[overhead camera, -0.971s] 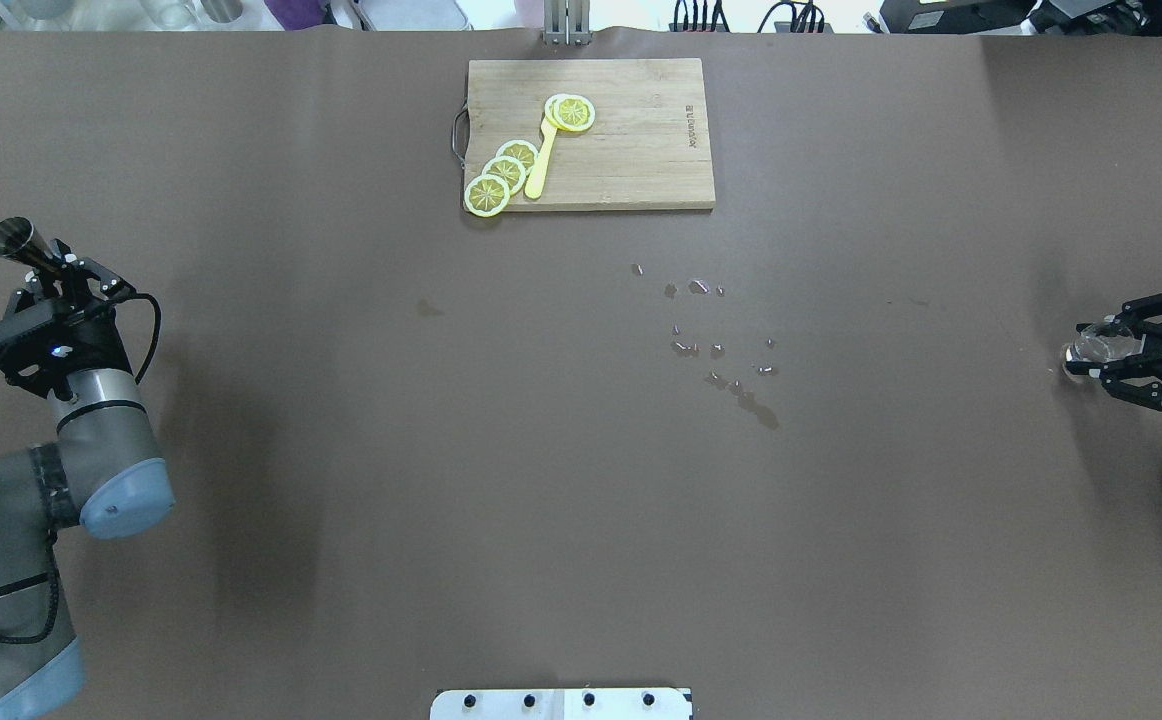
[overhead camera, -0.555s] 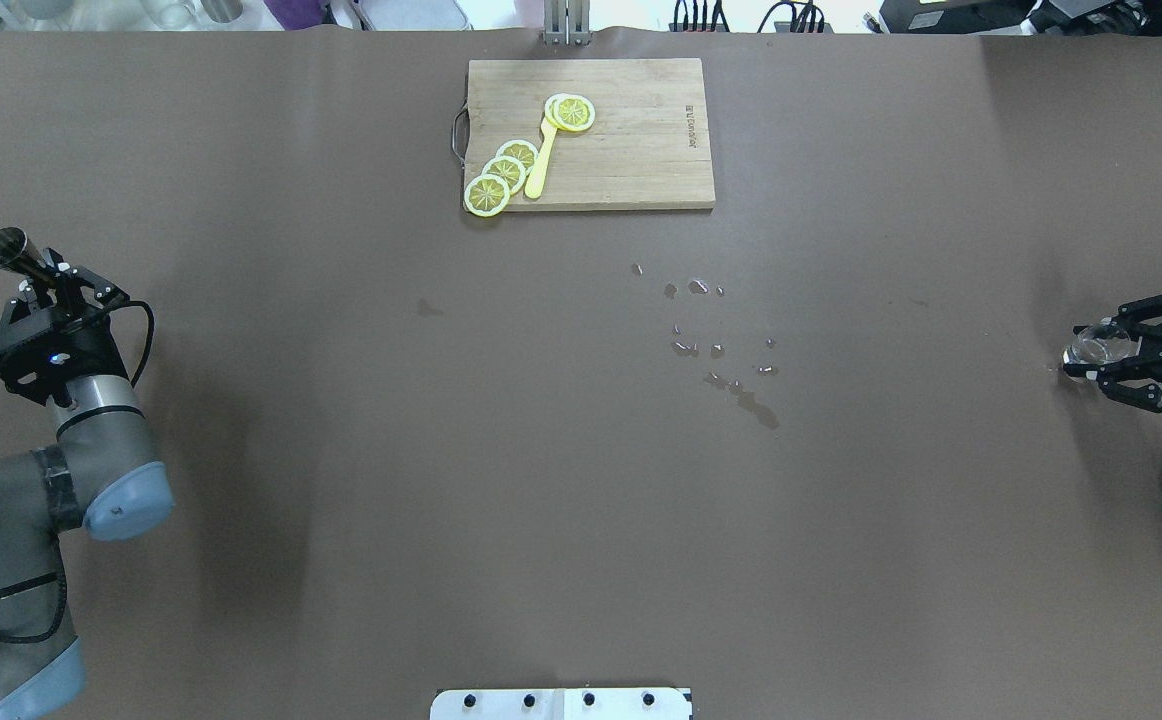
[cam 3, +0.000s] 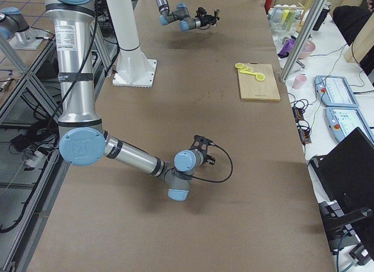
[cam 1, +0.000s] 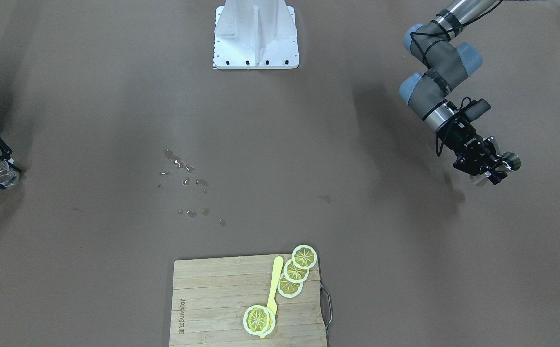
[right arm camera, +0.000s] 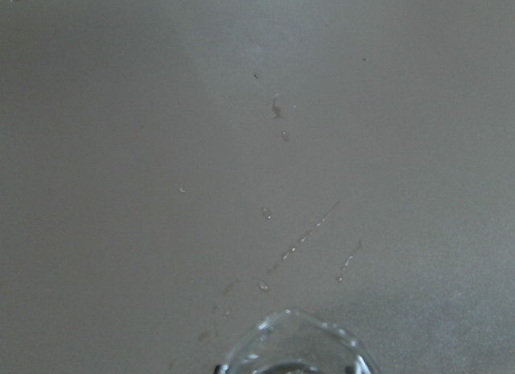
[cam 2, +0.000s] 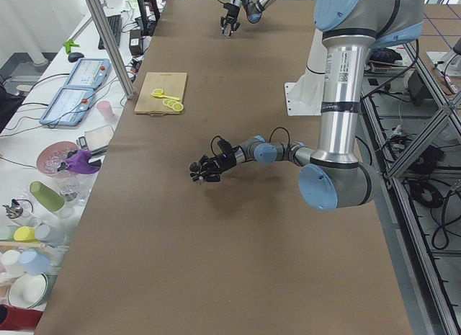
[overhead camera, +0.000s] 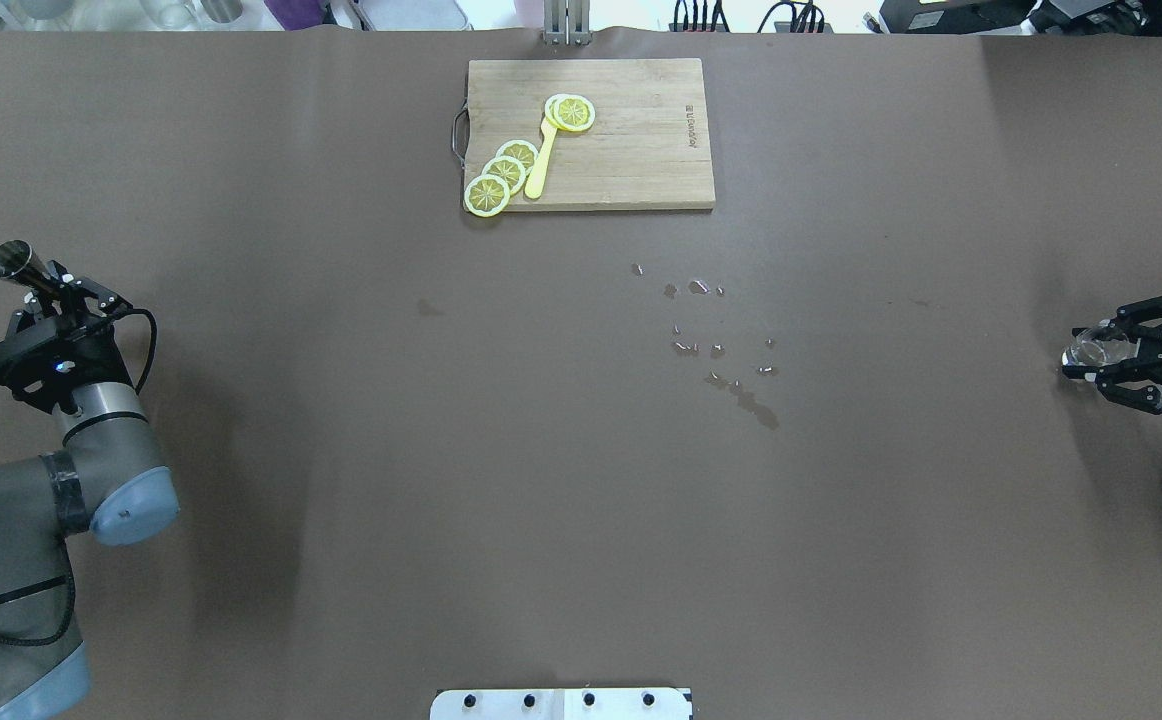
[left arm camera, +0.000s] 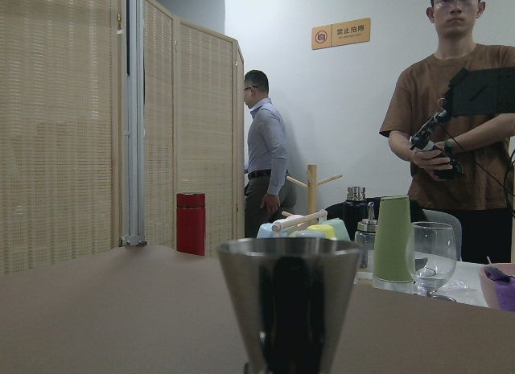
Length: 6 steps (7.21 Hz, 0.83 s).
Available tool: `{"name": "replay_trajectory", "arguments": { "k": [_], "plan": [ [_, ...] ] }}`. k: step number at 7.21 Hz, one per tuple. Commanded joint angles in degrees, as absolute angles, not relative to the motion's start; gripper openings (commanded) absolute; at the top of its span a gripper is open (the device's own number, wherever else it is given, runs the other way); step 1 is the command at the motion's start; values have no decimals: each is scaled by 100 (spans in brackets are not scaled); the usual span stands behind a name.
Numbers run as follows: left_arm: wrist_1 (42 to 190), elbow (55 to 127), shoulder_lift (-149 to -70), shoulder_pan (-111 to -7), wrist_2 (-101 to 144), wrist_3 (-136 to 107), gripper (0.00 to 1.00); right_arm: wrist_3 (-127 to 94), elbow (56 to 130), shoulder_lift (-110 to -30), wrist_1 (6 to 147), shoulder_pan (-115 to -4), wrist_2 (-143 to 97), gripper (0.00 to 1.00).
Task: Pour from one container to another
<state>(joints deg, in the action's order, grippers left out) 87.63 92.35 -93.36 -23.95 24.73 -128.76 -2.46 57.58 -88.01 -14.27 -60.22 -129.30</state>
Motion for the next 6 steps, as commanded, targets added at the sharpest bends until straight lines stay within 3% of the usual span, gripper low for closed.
{"name": "replay_trajectory", "arguments": {
  "k": [1,6],
  "plan": [
    [8763,9211,-9343,-2259,2531,-12981,0,-246,5748,-8798,-1511,-6012,-12929,100],
    [8771,9123,-9351,-2171,2531,-13096,0,-246,5722,-8798,-1521,-6012,-12937,100]
  ]
}}
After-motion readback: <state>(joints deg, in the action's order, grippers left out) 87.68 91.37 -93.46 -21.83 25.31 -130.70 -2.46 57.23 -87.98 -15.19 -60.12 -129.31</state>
